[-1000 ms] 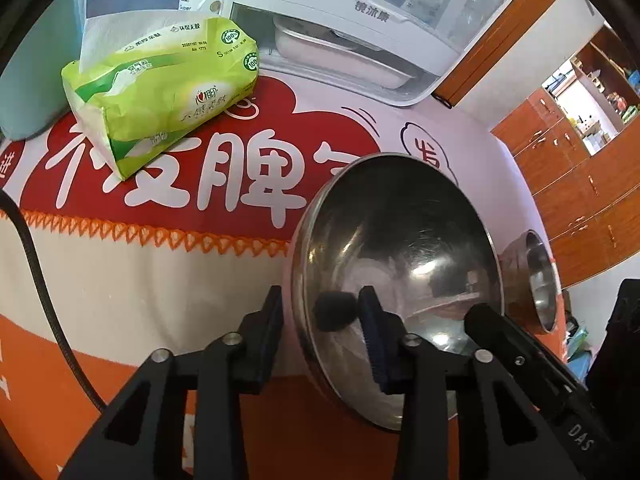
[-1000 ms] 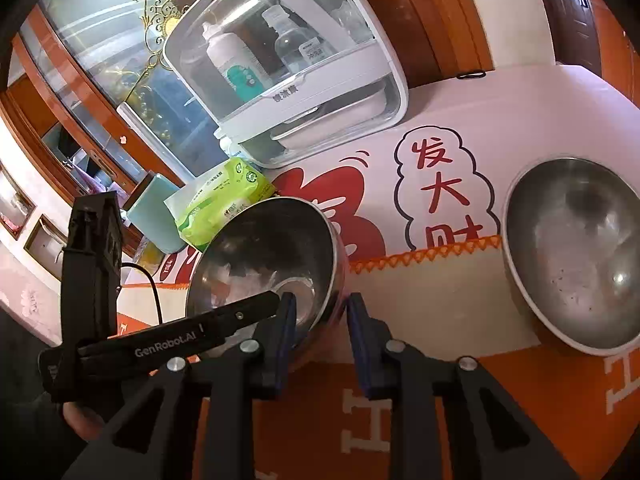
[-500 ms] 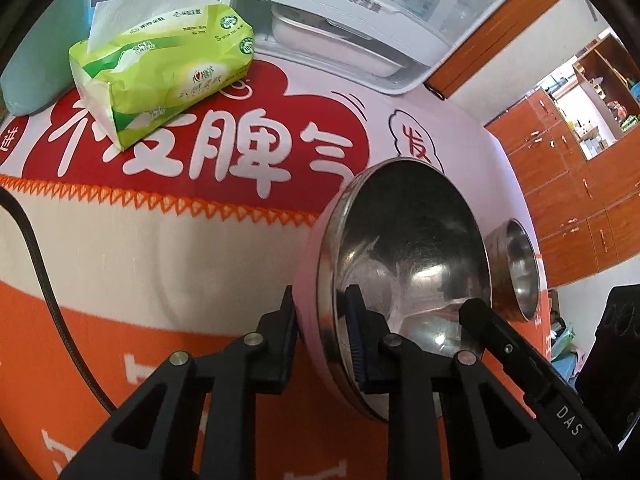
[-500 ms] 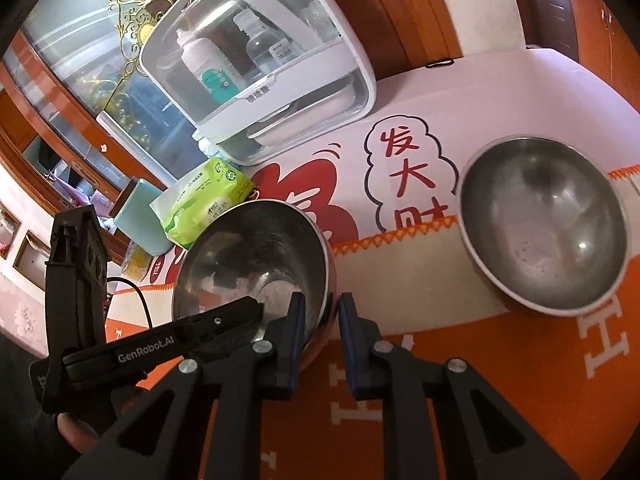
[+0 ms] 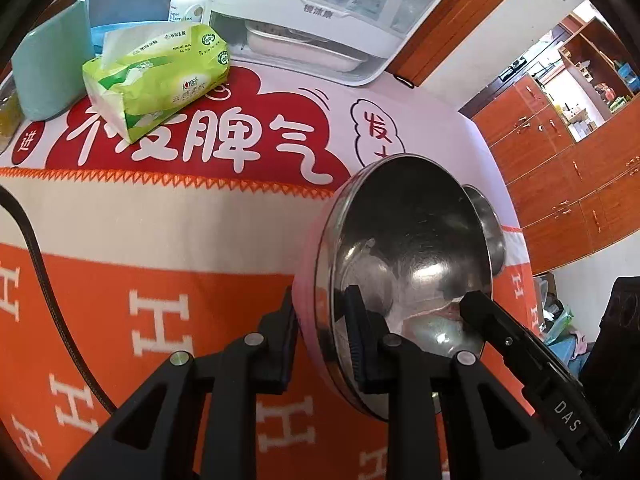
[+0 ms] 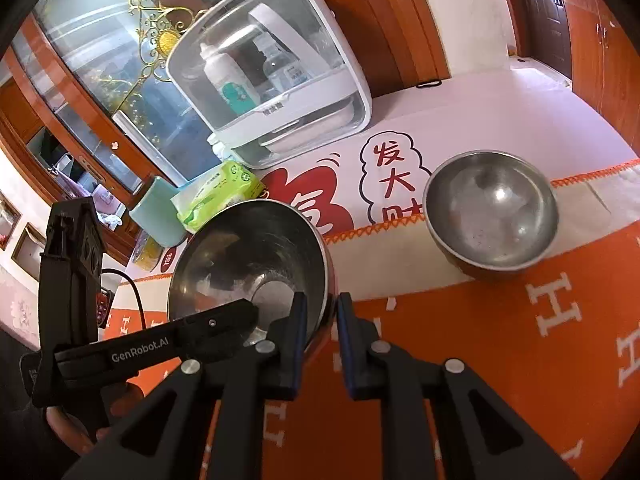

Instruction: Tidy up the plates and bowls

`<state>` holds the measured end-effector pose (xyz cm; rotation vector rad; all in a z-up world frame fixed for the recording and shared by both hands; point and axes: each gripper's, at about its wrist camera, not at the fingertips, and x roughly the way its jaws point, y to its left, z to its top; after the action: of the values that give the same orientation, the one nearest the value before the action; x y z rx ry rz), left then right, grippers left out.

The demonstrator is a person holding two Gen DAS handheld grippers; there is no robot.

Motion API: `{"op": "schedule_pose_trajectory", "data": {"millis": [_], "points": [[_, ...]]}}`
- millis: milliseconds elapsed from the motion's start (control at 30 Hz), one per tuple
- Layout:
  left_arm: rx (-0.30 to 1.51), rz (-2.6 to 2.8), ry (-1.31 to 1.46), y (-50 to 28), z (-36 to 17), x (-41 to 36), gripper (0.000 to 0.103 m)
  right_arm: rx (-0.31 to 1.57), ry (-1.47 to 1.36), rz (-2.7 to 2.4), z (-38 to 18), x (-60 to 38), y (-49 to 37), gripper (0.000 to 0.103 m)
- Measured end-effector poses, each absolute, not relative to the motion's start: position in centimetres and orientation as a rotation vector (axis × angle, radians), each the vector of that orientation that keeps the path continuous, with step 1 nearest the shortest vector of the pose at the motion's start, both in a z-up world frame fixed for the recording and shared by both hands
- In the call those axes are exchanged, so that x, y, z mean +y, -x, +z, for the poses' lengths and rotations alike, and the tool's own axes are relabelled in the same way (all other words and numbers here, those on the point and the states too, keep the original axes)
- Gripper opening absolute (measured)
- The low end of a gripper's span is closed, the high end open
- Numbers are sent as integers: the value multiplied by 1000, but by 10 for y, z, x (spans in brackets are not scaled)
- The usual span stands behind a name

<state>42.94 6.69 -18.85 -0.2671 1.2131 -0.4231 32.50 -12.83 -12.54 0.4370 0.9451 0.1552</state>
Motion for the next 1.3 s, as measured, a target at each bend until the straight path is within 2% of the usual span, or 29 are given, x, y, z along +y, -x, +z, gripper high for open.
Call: {"op": "schedule_pose_trajectory", "data": {"millis": [900, 1300], "points": [[1097, -436, 254, -305, -91, 93, 21, 827, -331, 155, -32, -98, -204, 15], [1088, -397, 273, -240, -74, 115, 21, 854, -225, 180, -13, -73, -149, 15]]}}
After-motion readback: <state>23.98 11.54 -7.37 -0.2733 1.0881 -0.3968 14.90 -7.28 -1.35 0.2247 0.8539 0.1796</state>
